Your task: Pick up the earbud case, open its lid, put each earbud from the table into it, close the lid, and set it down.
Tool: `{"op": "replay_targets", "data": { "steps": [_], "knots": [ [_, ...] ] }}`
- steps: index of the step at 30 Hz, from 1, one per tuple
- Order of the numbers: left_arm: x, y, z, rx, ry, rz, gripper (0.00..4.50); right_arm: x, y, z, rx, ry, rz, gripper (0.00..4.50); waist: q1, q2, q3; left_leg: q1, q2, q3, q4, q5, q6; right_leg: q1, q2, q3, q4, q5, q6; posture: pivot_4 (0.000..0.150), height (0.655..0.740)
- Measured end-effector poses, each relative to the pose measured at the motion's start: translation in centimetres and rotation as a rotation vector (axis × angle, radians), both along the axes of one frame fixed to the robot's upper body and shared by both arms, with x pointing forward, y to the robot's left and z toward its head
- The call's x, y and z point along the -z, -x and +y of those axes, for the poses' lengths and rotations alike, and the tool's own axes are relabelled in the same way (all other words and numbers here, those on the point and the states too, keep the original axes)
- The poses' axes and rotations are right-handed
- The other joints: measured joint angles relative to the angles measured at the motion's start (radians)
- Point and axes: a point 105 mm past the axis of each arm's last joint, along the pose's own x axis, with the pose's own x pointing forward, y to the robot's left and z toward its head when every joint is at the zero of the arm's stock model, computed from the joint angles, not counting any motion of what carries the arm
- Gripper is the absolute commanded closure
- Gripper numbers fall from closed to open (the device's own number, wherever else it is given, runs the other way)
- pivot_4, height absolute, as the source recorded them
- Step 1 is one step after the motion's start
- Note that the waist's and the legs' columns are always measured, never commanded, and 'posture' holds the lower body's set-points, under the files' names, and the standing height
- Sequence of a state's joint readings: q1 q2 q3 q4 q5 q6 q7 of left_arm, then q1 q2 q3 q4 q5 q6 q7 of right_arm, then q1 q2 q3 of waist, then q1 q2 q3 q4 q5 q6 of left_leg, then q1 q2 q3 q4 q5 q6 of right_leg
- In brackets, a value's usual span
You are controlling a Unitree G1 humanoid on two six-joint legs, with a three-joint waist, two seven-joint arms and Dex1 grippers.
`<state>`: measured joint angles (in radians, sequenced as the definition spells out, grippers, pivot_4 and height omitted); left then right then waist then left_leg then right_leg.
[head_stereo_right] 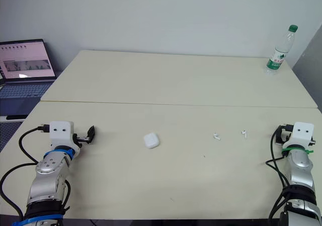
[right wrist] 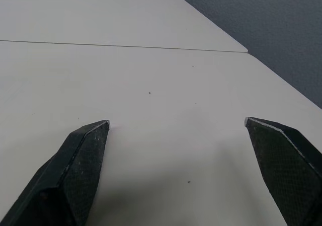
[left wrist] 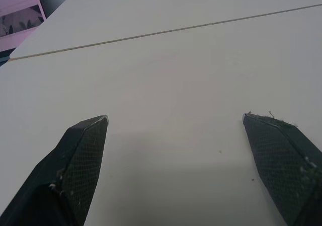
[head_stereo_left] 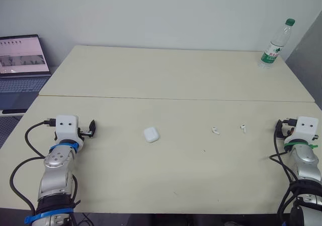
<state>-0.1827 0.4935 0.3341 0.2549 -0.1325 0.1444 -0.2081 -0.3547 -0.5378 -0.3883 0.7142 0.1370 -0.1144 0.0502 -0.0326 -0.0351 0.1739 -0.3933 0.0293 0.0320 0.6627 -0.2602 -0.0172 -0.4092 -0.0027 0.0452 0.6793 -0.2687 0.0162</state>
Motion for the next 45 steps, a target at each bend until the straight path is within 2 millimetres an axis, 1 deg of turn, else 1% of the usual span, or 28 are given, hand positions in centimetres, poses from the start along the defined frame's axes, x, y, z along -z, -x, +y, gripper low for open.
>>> {"op": "replay_targets", "data": {
  "steps": [12,18,21,23,25,27,29,30,31,32,33,35,37,40,41,42,45],
  "knots": [
    [-0.3,0.1,0.3,-0.005,0.001,-0.006,0.01,0.0,0.0,0.0,0.001,0.0,0.001,0.0,0.0,0.0,0.0,0.0,0.0,0.0,0.0,0.0,0.0,0.0,0.0,0.0,0.0,0.0,0.0,0.15,0.74],
    [-0.4,0.0,-0.2,0.051,0.032,-0.007,0.01,0.0,0.4,-0.2,0.002,0.011,0.006,0.0,0.0,0.0,0.0,0.0,0.0,0.0,0.0,0.0,0.0,0.0,0.0,0.0,0.0,0.0,0.0,0.15,0.74],
    [-1.6,-0.1,-0.5,0.122,0.038,-0.019,0.01,-0.1,0.6,-0.5,-0.008,0.02,0.018,0.0,0.0,0.0,0.0,0.0,0.0,0.0,0.0,0.0,0.0,0.0,0.0,0.0,0.0,0.0,0.0,0.15,0.74],
    [-3.2,0.0,-0.7,0.189,0.052,-0.034,0.01,-0.5,0.7,-0.8,-0.034,0.024,0.032,0.0,0.0,0.0,0.0,0.0,0.0,0.0,0.0,0.0,0.0,0.0,0.0,0.0,0.0,0.0,0.0,0.15,0.74],
    [-5.2,0.1,-1.4,0.286,0.047,-0.043,0.01,-1.3,0.6,-0.8,-0.083,0.022,0.03,0.0,0.0,0.0,0.0,0.0,0.0,0.0,0.0,0.0,0.0,0.0,0.0,0.0,0.0,0.0,0.0,0.15,0.74],
    [-7.3,0.3,-2.8,0.424,0.052,-0.034,0.01,-2.5,0.3,0.0,-0.186,0.013,0.02,0.0,-0.001,0.0,0.0,0.0,0.0,0.0,0.0,0.0,0.0,0.0,0.0,0.0,0.0,0.0,0.0,0.15,0.74],
    [-9.2,0.6,-4.7,0.579,0.05,-0.017,0.01,-4.2,-0.3,1.5,-0.326,0.008,0.012,0.0,-0.001,0.0,0.0,0.0,0.0,0.0,0.0,0.0,0.0,0.0,0.0,-0.001,0.0,0.0,0.0,0.15,0.74],
    [-9.9,0.7,-5.8,0.657,0.042,0.002,0.01,-5.1,-0.5,2.3,-0.401,0.013,0.012,0.0,0.0,0.0,0.0,0.0,0.0,0.0,0.0,0.0,0.0,0.0,0.0,-0.001,0.0,0.0,0.0,0.15,0.74],
    [-10.2,0.8,-7.2,0.746,0.034,0.035,0.01,-6.2,-0.8,3.6,-0.492,0.011,0.007,0.0,0.0,0.001,0.0,0.0,0.0,0.0,0.0,0.0,0.0,0.0,0.001,-0.001,0.0,0.0,0.0,0.15,0.74],
    [-10.1,0.9,-8.2,0.813,0.03,0.067,0.01,-7.0,-1.0,4.9,-0.571,0.0,-0.004,0.0,0.0,0.001,0.0,0.0,0.0,0.0,0.0,0.0,0.0,0.0,0.002,-0.001,0.0,0.0,0.0,0.15,0.74],
    [-9.8,1.0,-9.1,0.874,0.025,0.103,0.01,-7.7,-1.1,6.4,-0.654,-0.017,-0.012,0.0,0.0,0.001,0.0,0.0,0.0,-0.001,0.0,0.0,0.0,0.0,0.002,-0.001,0.0,0.0,0.0,0.15,0.74],
    [-8.6,1.5,-11.5,1.017,0.025,0.198,0.01,-8.7,-0.9,10.5,-0.873,-0.052,0.002,0.0,-0.002,0.001,0.0,0.0,0.001,-0.001,0.0,0.0,0.0,0.0,0.003,-0.001,0.0,0.0,0.0,0.15,0.74],
    [-7.5,2.0,-13.5,1.144,0.028,0.28,0.01,-8.8,0.5,15.1,-1.114,-0.083,0.059,0.0,0.0,0.001,0.001,-0.001,0.002,-0.003,0.0,0.0,0.0,-0.001,0.004,-0.002,0.0,-0.001,0.0,0.15,0.74],
    [-6.5,2.1,-15.1,1.251,0.003,0.361,0.01,-8.6,3.3,20.7,-1.399,-0.139,0.134,0.0,0.003,0.001,0.001,-0.003,0.001,-0.004,0.0,0.0,0.0,-0.001,0.004,-0.003,-0.001,-0.001,-0.001,0.15,0.74],
    [-6.1,2.1,-15.5,1.272,-0.008,0.378,0.01,-8.5,4.1,21.9,-1.459,-0.145,0.153,0.0,0.003,0.001,0.001,-0.003,0.001,-0.004,0.001,0.0,0.0,-0.001,0.004,-0.003,-0.001,-0.001,-0.001,0.15,0.74],
    [-5.7,2.0,-15.8,1.285,-0.017,0.389,0.01,-8.4,4.6,22.6,-1.497,-0.147,0.167,0.0,0.003,0.001,0.001,-0.003,0.0,-0.004,0.001,0.0,0.0,-0.001,0.004,-0.003,-0.001,-0.001,0.0,0.15,0.74],
    [-3.7,1.5,-16.4,1.297,-0.026,0.425,0.01,-8.1,5.8,24.8,-1.594,-0.142,0.197,0.0,0.004,0.001,0.001,-0.003,0.0,-0.004,0.002,0.0,0.0,-0.001,0.004,-0.003,-0.001,-0.001,0.0,0.15,0.74]
  ]
}}
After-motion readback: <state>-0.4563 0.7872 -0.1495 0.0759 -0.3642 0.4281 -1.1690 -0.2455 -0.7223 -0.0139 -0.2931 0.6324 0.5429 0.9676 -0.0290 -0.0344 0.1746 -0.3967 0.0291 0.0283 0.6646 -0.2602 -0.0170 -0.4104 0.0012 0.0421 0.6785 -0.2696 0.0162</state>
